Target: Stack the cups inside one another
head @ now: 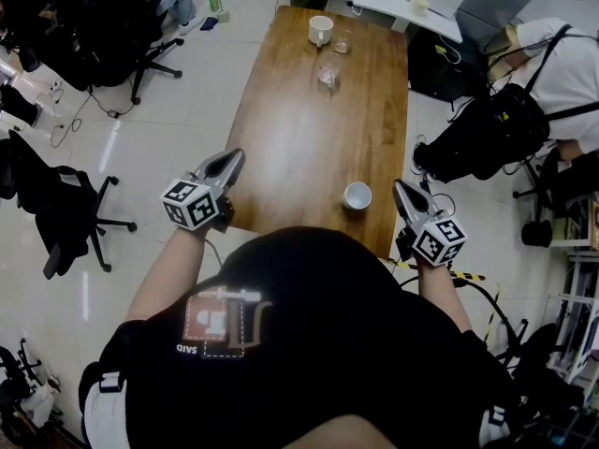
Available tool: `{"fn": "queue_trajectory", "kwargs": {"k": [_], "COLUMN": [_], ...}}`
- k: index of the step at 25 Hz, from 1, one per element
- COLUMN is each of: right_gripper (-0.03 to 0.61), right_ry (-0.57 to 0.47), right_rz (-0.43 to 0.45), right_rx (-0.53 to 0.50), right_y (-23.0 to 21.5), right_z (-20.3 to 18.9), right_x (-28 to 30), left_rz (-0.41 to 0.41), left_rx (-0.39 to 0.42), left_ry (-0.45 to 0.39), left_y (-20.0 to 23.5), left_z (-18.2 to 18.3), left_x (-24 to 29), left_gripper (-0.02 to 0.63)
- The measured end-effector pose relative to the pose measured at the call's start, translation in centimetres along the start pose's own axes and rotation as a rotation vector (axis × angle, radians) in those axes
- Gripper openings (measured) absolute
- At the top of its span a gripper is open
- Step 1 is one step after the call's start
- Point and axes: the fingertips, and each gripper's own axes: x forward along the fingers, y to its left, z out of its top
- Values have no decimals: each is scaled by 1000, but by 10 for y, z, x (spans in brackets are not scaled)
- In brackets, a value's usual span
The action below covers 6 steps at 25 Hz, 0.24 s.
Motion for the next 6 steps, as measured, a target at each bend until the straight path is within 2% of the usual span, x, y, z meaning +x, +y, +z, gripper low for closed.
{"fn": "queue_trajectory", "kwargs": {"k": [6], "right_gripper": [12], "right_ry": [8], "right_rz": [6], "right_rx": [-3], "right_y": [1], "right_z": [3], "right_x": [1], "left_rz": [-2], "left_rx": [-7], "left_ry": [-2], "left_y": [-1], "left_z": [1], "left_x": [2], "left_gripper": [2]}}
